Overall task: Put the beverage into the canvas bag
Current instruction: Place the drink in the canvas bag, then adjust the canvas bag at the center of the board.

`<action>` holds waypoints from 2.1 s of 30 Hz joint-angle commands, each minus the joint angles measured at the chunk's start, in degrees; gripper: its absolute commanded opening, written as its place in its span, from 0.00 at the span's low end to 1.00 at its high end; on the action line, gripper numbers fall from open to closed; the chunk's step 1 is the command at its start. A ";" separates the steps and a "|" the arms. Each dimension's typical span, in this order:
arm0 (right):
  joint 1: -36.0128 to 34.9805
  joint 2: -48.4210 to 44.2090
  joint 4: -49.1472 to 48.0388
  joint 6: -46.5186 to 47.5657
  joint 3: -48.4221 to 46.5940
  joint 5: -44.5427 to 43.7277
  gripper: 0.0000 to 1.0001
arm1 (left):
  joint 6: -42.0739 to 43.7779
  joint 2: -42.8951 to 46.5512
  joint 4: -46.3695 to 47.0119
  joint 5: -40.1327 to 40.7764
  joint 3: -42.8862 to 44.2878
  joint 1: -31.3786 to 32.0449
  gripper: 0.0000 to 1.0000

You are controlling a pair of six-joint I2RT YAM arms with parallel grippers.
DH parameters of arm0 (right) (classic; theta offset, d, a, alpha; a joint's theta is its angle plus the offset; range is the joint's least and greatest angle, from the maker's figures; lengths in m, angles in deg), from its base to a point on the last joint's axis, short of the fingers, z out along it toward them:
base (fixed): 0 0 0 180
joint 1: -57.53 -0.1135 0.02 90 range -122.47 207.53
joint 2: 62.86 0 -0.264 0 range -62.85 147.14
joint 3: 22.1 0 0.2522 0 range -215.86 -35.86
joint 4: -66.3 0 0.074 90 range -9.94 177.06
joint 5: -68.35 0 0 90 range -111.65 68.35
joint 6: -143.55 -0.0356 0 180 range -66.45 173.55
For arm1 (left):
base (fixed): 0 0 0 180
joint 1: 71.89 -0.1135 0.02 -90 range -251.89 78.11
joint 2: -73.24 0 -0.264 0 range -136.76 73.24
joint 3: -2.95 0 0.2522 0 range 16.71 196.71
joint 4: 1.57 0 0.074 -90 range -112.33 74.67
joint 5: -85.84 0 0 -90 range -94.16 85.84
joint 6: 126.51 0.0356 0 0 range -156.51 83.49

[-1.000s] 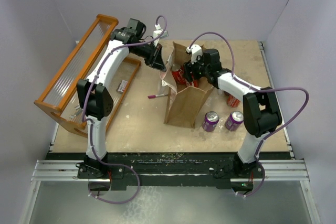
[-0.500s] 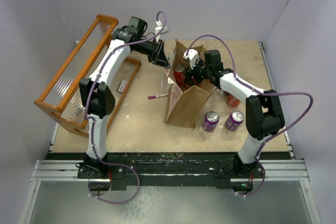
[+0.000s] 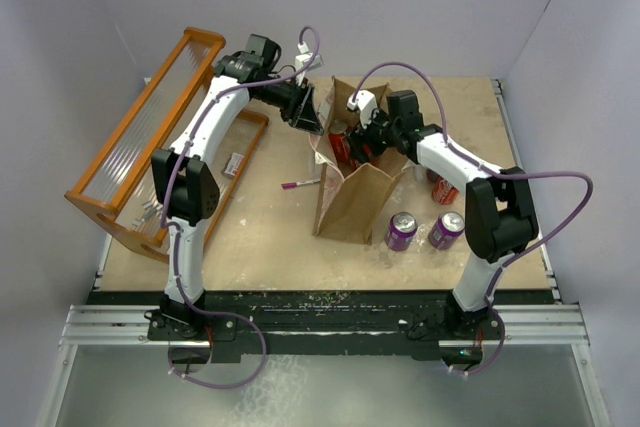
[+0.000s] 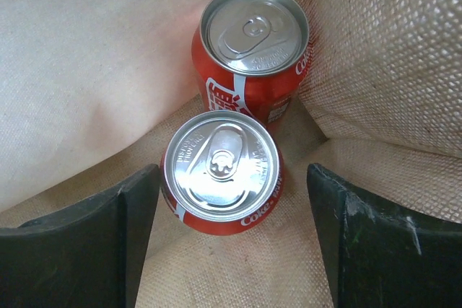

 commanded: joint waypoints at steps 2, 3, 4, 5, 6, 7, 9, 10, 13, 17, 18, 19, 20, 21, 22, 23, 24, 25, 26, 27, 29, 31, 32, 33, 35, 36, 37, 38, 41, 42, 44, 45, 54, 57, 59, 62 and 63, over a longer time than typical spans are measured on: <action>0.57 -0.78 0.94 1.57 -4.06 -0.84 0.86 | 1.93 2.60 1.89 0.07 0.21 0.02 0.57; 0.57 -1.05 1.13 1.64 -4.24 -0.78 0.86 | 1.87 2.82 2.49 0.05 0.13 0.01 0.57; 0.57 -1.34 1.26 1.72 -4.31 -0.58 0.87 | 1.84 2.92 3.03 -0.04 0.12 0.01 0.57; 0.57 -1.49 1.54 1.88 -4.39 -0.43 0.87 | 1.65 3.05 3.60 -0.15 0.11 0.06 0.58; 0.49 -1.73 1.90 2.15 -4.49 -0.15 0.87 | 1.46 3.08 4.11 -0.16 0.12 0.07 0.57; 0.48 -1.92 2.45 2.62 -4.70 0.17 0.87 | 1.22 3.10 4.43 -0.22 0.12 0.01 0.57; 0.40 -2.76 3.42 3.74 -4.91 0.55 0.85 | 1.06 2.96 4.88 -0.19 0.06 0.02 0.58; 0.39 -3.30 3.69 4.34 -5.00 0.61 0.83 | 1.06 2.98 5.02 -0.17 0.11 0.08 0.58; 0.39 -4.81 4.43 5.46 -5.56 1.31 0.83 | 0.97 3.02 5.67 -0.09 0.22 0.04 0.58; 0.31 -5.74 5.94 5.79 -7.98 2.80 0.83 | 0.74 2.99 6.23 -0.21 0.04 0.02 0.57; 0.23 -5.84 6.58 5.50 -8.73 3.07 0.83 | 0.52 3.07 6.40 -0.32 -0.07 0.00 0.58; 0.12 -5.93 7.32 5.12 -9.39 3.40 0.83 | 0.26 3.18 6.75 -0.45 -0.37 0.00 0.58; 0.08 -6.18 7.52 4.69 -9.95 3.84 0.82 | -0.11 3.44 7.24 -0.43 -0.82 0.00 0.58; -0.02 -6.27 7.49 4.33 -10.35 4.05 0.82 | -0.77 3.72 8.17 -0.49 -1.89 0.02 0.58; -0.12 -6.41 7.39 3.95 -10.72 4.31 0.82 | -1.38 4.02 8.98 -0.58 -2.64 0.01 0.58; -0.25 -6.47 7.02 3.48 -11.01 4.50 0.81 | -1.95 4.19 9.61 -0.60 -3.18 0.02 0.59; -0.42 -6.51 6.50 3.03 -11.20 4.58 0.81 | -2.42 4.38 9.98 -0.74 -3.73 0.06 0.59; -0.60 -6.48 6.39 2.46 -11.32 4.54 0.79 | -2.59 4.47 10.16 -0.77 -4.19 0.13 0.59; -0.77 -6.29 5.19 2.00 -11.48 4.50 0.78 | -2.62 4.68 10.26 -0.86 -4.53 0.14 0.59; -0.90 -5.83 4.60 1.63 -11.63 4.37 0.77 | -2.63 4.73 10.27 -0.91 -4.75 0.17 0.59; -1.09 -5.10 4.32 0.84 -12.29 3.93 0.75 | -2.59 4.87 10.11 -0.77 -4.72 0.18 0.59; -1.10 -4.67 4.37 0.22 -13.10 3.47 0.74 | -2.21 5.06 9.89 -0.36 -4.61 0.10 0.59; -1.10 -4.57 4.40 0.11 -13.23 3.29 0.73 | -1.99 5.12 9.77 -0.22 -4.58 0.09 0.59; -1.10 -4.61 4.39 0.00 -13.28 3.13 0.72 | -1.69 5.23 9.58 -0.04 -4.66 0.09 0.59; -1.10 -4.76 4.52 -0.32 -13.23 2.93 0.71 | -0.93 5.47 9.25 0.18 -5.00 0.09 0.59; -1.10 -4.85 4.56 -0.46 -13.20 2.89 0.71 | -0.32 5.55 8.86 0.21 -5.03 0.10 0.59; -1.10 -5.01 4.56 -0.59 -13.13 2.82 0.70 | 0.80 5.65 8.35 0.07 -5.09 0.09 0.59; -1.10 -5.18 4.38 -0.81 -12.97 2.64 0.70 | 2.34 5.65 7.67 -0.29 -5.07 0.09 0.58; -1.10 -5.66 4.41 -1.27 -12.23 3.80 0.69 | 8.03 6.40 6.50 -0.78 -5.38 0.09 0.58; -1.10 -5.74 4.98 -1.27 -12.08 4.64 0.69 | 9.27 6.87 6.72 -0.80 -5.57 0.02 0.60; -1.10 -5.81 6.60 -1.09 -11.97 5.94 0.68 | 10.21 7.66 8.02 -0.48 -5.55 -0.23 0.66; -1.10 -5.97 7.91 -1.13 -11.89 6.61 0.67 | 10.21 8.05 8.71 -0.48 -5.34 -0.39 0.69; -1.09 -10.38 11.40 1.06 -8.50 12.02 0.62 | 2.86 11.70 20.02 1.05 -3.14 -1.52 0.96; -0.94 -10.65 10.92 -3.90 -9.82 13.12 0.61 | 4.43 13.32 18.48 -2.14 -1.42 -1.11 0.94; -0.73 -11.35 10.73 -5.49 -11.11 12.22 0.61 | 7.79 13.96 13.85 -3.87 0.86 -0.13 0.92; -0.13 -13.52 7.13 -9.96 -10.95 10.52 0.61 | 14.38 14.41 4.89 -4.77 3.73 2.85 0.91; 0.31 -13.99 6.85 -11.08 -11.29 9.64 0.61 | 16.49 14.61 2.37 -4.63 4.14 4.07 0.91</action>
